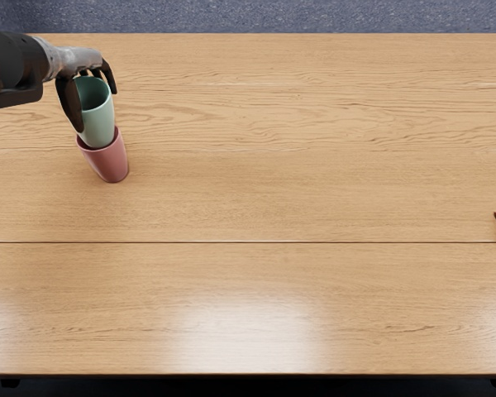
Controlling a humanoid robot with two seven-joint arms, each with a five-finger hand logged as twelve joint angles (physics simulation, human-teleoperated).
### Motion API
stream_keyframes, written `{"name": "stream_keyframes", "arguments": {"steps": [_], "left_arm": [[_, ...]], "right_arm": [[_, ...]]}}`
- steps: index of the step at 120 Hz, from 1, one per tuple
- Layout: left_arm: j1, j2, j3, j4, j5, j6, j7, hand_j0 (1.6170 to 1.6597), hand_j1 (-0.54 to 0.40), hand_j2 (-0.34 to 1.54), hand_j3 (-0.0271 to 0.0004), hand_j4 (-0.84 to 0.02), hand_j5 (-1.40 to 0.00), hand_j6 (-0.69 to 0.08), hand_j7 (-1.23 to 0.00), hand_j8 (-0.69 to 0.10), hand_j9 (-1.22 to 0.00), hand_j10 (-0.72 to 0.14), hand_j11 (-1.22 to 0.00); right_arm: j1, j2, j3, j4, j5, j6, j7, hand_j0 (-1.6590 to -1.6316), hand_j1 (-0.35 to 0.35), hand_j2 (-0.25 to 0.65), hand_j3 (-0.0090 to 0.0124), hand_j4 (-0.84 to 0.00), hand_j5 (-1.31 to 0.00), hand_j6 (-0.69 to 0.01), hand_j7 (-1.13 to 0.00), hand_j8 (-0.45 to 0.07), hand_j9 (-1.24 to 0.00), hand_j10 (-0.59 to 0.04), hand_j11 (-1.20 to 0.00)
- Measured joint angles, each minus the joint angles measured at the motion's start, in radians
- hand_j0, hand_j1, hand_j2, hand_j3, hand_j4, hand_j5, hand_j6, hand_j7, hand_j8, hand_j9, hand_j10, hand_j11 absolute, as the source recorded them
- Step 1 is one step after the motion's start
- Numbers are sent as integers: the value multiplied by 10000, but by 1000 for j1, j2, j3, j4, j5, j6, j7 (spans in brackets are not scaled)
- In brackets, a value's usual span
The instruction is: Pick up cup and place in cup with left hand
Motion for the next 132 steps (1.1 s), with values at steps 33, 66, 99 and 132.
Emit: {"name": "stream_keyframes", "arguments": {"steps": [33,66,99,132], "left_arm": [[9,-7,-1,1,-6,16,0,16574,2145,176,0,-1360,-1810,-1190,-1812,-1131,-1784,-1366,-1783],[-54,-82,-11,-116,-170,3,0,16579,3147,54,0,-380,-474,-343,-473,-326,-465,-377,-464],[186,144,-86,-327,-706,-225,0,16580,3404,15,0,-114,-125,-110,-124,-103,-121,-110,-121],[291,374,-219,-347,-873,-265,0,16580,3473,5,0,-56,-36,-61,-34,-57,-32,-51,-31]], "right_arm": [[0,0,-1,-20,0,0,0,-16581,-3103,-65,0,-324,-420,-324,-420,-323,-420,-323,-420],[0,0,-1,-22,0,0,0,-16581,-3104,-65,0,-323,-419,-324,-419,-323,-419,-323,-419],[-1,0,-2,-23,0,0,0,-16581,-3105,-65,0,-323,-418,-324,-418,-323,-418,-322,-418],[0,0,-1,-23,0,0,0,-16581,-3104,-65,0,-323,-419,-323,-419,-322,-419,-322,-419]]}}
